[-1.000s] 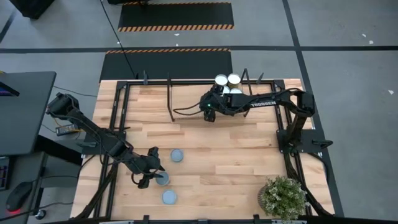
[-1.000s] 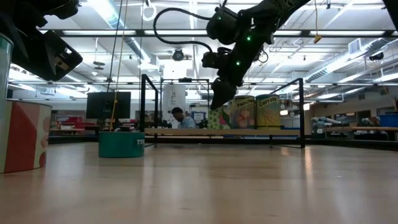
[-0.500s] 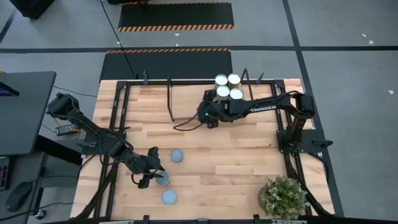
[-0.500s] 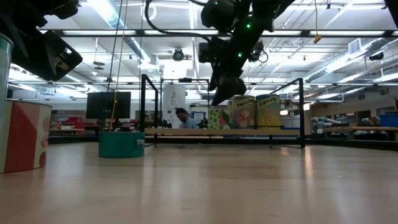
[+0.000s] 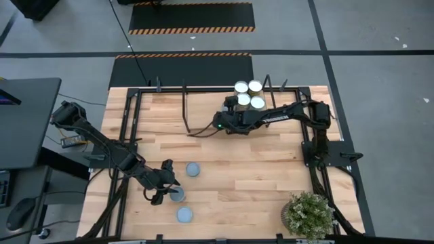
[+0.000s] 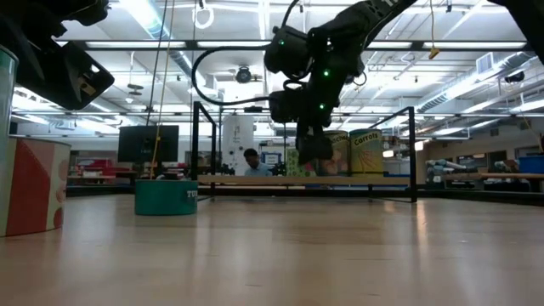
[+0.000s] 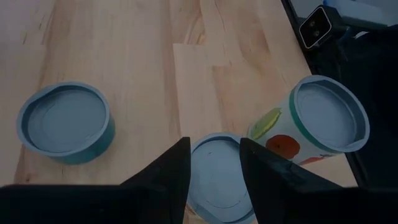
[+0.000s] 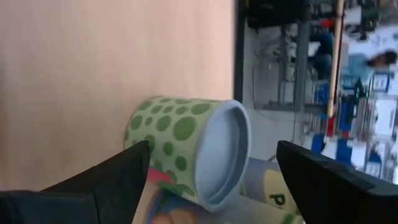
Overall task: Pick and place cans onto a shelf
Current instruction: Put the canned green peas on the shelf, then put the canned diced tomatoes on the shelf
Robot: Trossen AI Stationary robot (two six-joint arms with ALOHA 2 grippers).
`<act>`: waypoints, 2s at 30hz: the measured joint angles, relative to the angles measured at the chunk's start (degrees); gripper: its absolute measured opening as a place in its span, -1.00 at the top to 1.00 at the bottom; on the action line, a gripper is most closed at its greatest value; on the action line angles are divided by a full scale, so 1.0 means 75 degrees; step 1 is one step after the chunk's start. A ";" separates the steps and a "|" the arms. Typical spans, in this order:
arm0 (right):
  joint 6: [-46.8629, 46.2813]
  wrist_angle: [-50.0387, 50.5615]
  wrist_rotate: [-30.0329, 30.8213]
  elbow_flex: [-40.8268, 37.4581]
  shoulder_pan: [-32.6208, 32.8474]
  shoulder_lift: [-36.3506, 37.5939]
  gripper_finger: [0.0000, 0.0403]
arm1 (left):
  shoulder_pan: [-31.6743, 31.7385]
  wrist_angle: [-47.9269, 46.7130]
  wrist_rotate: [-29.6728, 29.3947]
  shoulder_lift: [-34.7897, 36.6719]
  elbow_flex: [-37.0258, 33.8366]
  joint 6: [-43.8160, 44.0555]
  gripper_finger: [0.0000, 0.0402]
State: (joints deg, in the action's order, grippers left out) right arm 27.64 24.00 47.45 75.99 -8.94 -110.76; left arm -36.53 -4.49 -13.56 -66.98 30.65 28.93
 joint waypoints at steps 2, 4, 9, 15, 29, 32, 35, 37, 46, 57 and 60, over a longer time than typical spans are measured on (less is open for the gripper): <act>-0.0304 -0.0105 0.0026 0.0011 -0.0053 0.0009 -0.78 | 0.0000 0.0000 0.0000 0.0000 0.0000 0.0003 0.28; -0.0509 -0.0097 0.0219 0.0009 -0.0116 0.0035 -0.78 | 0.0001 -0.0003 0.0000 0.0000 0.0000 0.0001 0.28; -0.0513 -0.0107 0.0350 0.0011 -0.0243 0.0056 -0.78 | 0.0003 -0.0003 0.0000 0.0000 0.0000 -0.0003 0.28; -0.0463 -0.0270 0.0670 0.0012 -0.0381 0.0059 -0.78 | 0.0003 -0.0003 0.0000 0.0000 0.0000 -0.0003 0.28; -0.0408 -0.0649 0.0748 0.0009 -0.0363 0.0068 -0.78 | 0.0003 -0.0003 0.0000 0.0000 0.0000 0.0000 0.28; -0.0543 -0.0628 0.0647 0.0000 0.0022 0.0215 -0.78 | 0.0003 -0.0011 0.0001 0.0000 0.0000 -0.0003 0.28; -0.0740 -0.0621 0.0343 0.0000 0.0461 0.0418 -0.78 | 0.0006 -0.0057 0.0033 0.0000 0.0000 0.0039 0.28; -0.0776 -0.0616 0.0032 0.0000 0.0802 0.0567 -0.78 | 0.0006 -0.0098 0.0254 0.0000 0.0002 0.0070 0.28; -0.0984 -0.0729 -0.2267 0.0003 0.2256 0.0799 -0.78 | -0.0068 -0.1695 0.0950 0.0000 0.0703 0.0445 0.28; -0.1412 -0.0680 -0.1865 0.0003 0.2781 0.0790 -0.78 | -0.1280 -0.2835 0.0846 -0.0214 0.0912 0.2945 0.28; -0.1478 -0.0681 -0.1854 0.0003 0.2778 0.0787 -0.78 | -0.1601 -0.2230 0.0787 -0.0587 0.0708 0.3287 0.28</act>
State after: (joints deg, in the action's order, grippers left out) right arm 16.56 18.90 33.54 76.01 11.90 -104.86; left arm -48.54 -21.22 -7.66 -71.39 35.96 53.58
